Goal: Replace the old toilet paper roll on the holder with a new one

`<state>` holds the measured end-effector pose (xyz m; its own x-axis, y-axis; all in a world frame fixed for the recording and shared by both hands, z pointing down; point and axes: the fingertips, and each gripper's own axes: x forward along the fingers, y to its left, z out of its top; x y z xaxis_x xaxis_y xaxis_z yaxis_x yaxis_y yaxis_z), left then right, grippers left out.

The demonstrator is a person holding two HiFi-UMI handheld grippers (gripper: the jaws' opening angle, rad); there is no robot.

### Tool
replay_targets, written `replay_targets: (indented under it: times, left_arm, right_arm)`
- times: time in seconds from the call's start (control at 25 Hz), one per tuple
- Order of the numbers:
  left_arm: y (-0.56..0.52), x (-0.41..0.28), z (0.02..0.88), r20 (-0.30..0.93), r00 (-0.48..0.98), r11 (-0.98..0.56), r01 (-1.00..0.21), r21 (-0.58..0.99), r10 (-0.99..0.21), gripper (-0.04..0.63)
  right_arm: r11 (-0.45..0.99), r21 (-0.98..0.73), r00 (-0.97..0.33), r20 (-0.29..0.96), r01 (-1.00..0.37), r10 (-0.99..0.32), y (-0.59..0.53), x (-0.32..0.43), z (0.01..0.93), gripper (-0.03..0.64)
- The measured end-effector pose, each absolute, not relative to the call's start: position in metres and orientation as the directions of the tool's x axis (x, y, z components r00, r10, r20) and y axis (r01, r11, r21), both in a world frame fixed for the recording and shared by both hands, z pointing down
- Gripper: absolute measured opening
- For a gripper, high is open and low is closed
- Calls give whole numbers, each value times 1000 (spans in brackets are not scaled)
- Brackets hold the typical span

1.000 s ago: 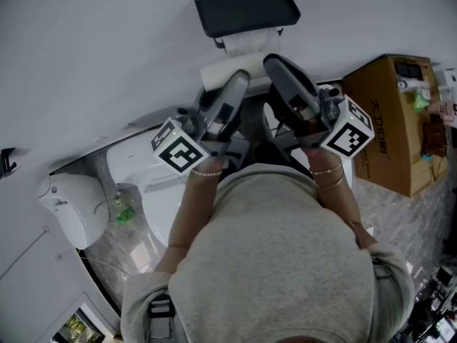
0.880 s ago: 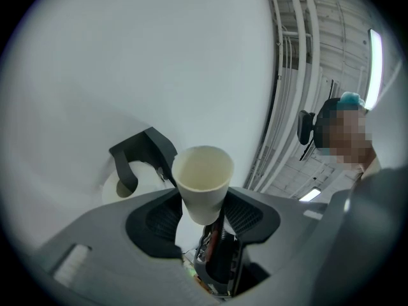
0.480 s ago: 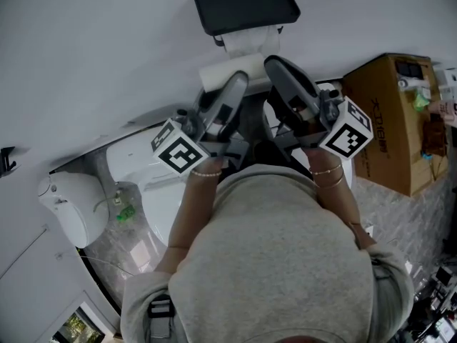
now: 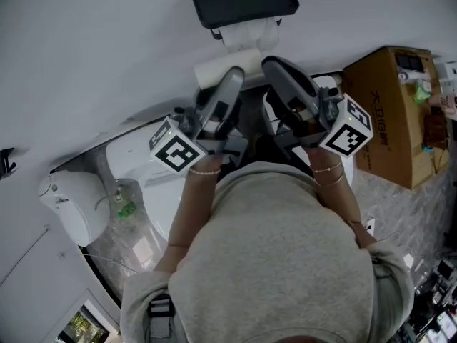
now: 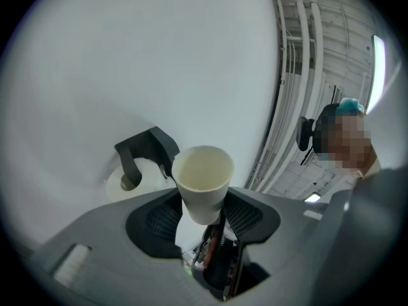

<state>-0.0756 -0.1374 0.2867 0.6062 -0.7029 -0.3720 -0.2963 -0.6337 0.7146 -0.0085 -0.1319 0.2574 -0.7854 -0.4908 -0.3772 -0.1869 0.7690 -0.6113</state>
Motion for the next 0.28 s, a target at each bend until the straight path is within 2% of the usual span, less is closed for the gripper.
replay_targets:
  times: [0.28]
  left_arm:
    - [-142, -77, 289, -362, 617, -635, -303, 710, -699, 209]
  right_arm:
    - [772, -607, -790, -373, -189, -487, -132, -6, 261, 3]
